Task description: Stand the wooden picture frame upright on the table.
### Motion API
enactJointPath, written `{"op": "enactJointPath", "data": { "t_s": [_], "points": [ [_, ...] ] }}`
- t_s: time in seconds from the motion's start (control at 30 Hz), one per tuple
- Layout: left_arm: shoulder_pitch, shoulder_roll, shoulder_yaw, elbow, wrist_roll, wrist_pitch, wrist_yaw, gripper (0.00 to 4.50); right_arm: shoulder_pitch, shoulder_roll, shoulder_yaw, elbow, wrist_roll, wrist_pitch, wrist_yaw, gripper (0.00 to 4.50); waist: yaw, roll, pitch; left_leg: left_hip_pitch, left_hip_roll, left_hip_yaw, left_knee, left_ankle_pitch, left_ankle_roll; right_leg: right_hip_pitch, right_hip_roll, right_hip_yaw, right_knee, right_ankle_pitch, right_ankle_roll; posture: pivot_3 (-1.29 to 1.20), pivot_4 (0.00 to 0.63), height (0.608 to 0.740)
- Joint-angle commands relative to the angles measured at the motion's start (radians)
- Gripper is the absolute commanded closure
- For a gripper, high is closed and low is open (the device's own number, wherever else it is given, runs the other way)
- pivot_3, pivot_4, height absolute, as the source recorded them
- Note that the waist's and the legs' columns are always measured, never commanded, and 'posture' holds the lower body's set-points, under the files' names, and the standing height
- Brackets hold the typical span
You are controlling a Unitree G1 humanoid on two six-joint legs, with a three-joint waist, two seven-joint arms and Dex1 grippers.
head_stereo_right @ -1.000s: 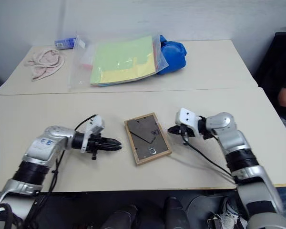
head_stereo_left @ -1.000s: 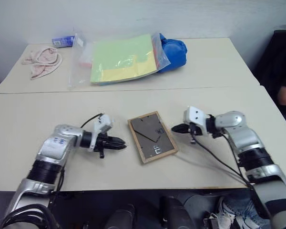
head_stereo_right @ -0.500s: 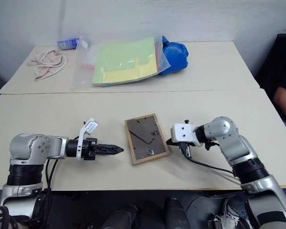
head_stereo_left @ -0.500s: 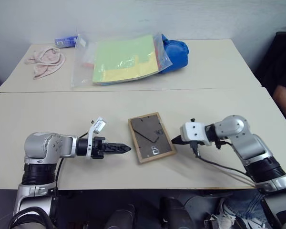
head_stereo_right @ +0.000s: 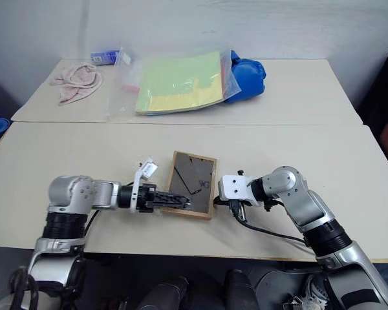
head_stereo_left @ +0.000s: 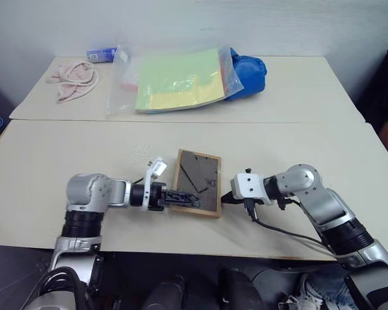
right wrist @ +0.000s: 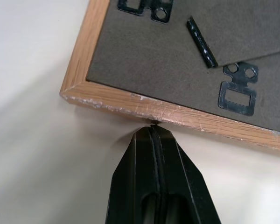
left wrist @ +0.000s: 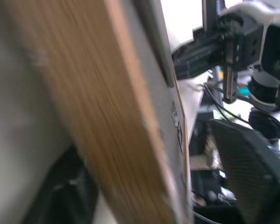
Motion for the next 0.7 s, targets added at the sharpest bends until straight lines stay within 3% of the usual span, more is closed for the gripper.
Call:
{"op": "enactJointPath", "data": {
  "t_s": [0.03, 0.13, 0.2, 0.3, 0.47, 0.7],
  "points": [
    [-0.039, 0.026, 0.01, 0.01, -0.048, -0.009, -0.033, 2.19, 0.003, -0.002, -0.027, -0.036, 0.016, 0.001, -0.019, 4.5, -0.01, 0.0, 0.0, 0.0, 0.0, 0.0, 0.0, 0.0, 0.0, 0.0, 0.0, 0.0, 0.0, 0.0, 0.0, 0.0, 0.15, 0.74],
    [-0.057, 0.059, 0.019, 0.019, -0.066, -0.017, -0.052, 3.13, 0.011, -0.018, -0.074, -0.059, 0.057, 0.037, -0.029, 4.5, -0.017, 0.0, 0.0, 0.0, 0.001, 0.0, -0.001, 0.0, -0.001, -0.001, 0.001, 0.0, 0.0, 0.0, 0.0, 0.0, 0.15, 0.74],
    [-0.063, 0.094, 0.022, 0.005, -0.086, -0.023, -0.075, 3.25, 0.016, -0.038, -0.142, -0.103, 0.139, 0.14, -0.02, 4.5, -0.02, 0.0, 0.0, 0.0, 0.001, 0.0, -0.001, 0.0, -0.001, -0.001, 0.001, 0.0, 0.0, 0.0, 0.0, 0.0, 0.15, 0.74],
    [-0.071, 0.14, 0.038, -0.052, -0.127, -0.041, -0.114, 3.25, -0.027, -0.063, -0.26, -0.173, 0.332, 0.412, -0.007, 4.08, -0.019, 0.0, 0.0, 0.0, 0.001, 0.0, -0.001, 0.0, -0.001, -0.001, 0.001, 0.0, 0.0, 0.0, 0.0, 0.0, 0.15, 0.74],
    [-0.09, 0.159, 0.039, -0.101, -0.153, -0.066, -0.124, 3.25, -0.164, 0.011, -0.345, -0.193, 0.561, 0.749, -0.092, 2.68, -0.016, -0.001, 0.003, -0.002, 0.001, 0.0, 0.0, 0.0, -0.001, -0.003, 0.001, 0.0, 0.0, 0.0, 0.0, 0.0, 0.15, 0.74],
    [-0.092, 0.152, 0.011, -0.117, -0.16, -0.118, -0.12, 3.25, -0.29, 0.176, -0.342, -0.106, 0.631, 0.874, -0.236, 0.25, -0.018, -0.001, 0.003, -0.002, 0.002, 0.0, -0.001, -0.001, -0.001, -0.002, 0.001, 0.0, 0.001, 0.0, 0.0, 0.0, 0.15, 0.74]
  ]
}}
